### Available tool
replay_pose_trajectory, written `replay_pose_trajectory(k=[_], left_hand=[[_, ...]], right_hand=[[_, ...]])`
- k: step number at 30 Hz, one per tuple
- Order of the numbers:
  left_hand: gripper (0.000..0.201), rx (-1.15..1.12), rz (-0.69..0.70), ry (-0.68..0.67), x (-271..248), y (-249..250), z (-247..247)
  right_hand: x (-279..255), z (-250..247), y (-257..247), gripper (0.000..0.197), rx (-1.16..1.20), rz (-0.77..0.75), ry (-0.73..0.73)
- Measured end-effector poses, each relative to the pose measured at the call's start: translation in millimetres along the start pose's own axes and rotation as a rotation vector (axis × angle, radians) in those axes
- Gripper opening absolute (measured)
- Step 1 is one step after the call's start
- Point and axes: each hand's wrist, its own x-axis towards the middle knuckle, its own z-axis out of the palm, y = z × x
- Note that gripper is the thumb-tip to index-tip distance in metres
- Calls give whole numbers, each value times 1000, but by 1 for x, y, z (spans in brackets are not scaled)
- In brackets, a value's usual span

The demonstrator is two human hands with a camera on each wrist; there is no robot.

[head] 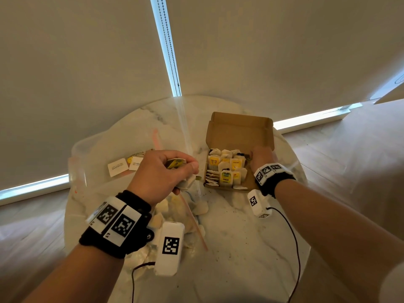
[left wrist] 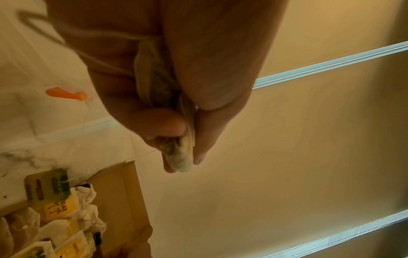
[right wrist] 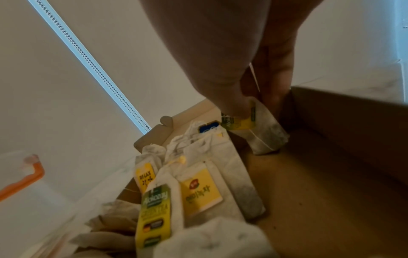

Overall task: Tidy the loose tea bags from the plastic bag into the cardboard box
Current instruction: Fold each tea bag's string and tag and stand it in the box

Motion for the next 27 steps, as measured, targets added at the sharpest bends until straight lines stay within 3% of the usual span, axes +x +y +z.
replay_pose_trajectory(k=[3,10,20,22,24,27], left_hand=[[6,-3,-8,-6,2,-3,1],[4,-4,-20,-6,5,-7,1],[4,-51,-89,-30,2,-8,-3],[8,-99,-123,-20,0,-8,-2],[9,-144,-154,-21,-2,-8,-2],[7,-155,-181,-74,-6,-8,-3]], right_hand=[[2,0,-3,12,41,45,37],[10,-5,-7,17,57,41,-33],[3,-8,-10,17,68,21,55],[-7,-16,-14,22,121,-29,104],[-25,-32,-26,14,283,-149,175],[-70,-69,-57,4,591,-525,164]])
